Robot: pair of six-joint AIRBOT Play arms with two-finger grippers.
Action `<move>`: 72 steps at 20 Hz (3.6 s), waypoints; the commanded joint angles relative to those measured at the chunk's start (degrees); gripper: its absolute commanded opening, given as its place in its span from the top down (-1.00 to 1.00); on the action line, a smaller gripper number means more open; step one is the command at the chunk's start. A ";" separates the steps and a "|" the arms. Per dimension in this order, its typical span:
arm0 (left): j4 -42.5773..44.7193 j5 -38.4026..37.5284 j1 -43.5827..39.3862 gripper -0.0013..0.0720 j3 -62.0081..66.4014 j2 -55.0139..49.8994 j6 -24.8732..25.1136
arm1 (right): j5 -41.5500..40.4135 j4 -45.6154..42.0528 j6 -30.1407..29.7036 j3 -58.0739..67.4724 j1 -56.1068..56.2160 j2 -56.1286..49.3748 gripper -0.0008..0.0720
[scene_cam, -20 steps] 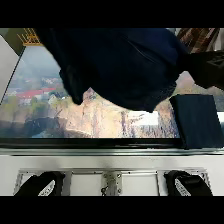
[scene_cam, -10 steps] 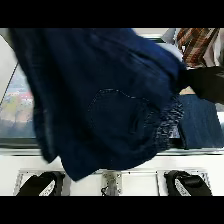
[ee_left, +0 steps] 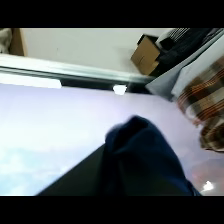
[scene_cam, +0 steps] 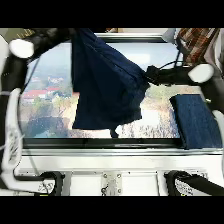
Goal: Fold the clothes and pants, and hang the long-sleeved shirts on hangers.
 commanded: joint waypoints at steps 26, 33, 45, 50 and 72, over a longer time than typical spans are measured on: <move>-5.22 -21.11 15.21 -0.88 -51.78 1.14 -0.81 | 4.94 -3.28 -8.15 -3.87 3.19 15.69 -0.21; -4.55 -17.57 9.86 0.93 -44.17 -1.14 -4.68 | 10.05 -5.57 -7.06 -4.24 2.82 15.72 -0.21; 10.16 -20.02 2.36 0.93 -53.02 13.46 -5.97 | -13.31 4.76 21.94 -41.44 0.31 9.27 -0.82; 9.70 -17.40 1.42 0.93 -59.54 16.98 -6.56 | -24.17 31.74 0.09 -41.83 1.27 -0.17 -0.99; 9.70 -19.28 1.42 0.93 -59.60 16.96 -7.41 | -32.22 44.98 -22.77 -40.63 4.33 -4.17 0.66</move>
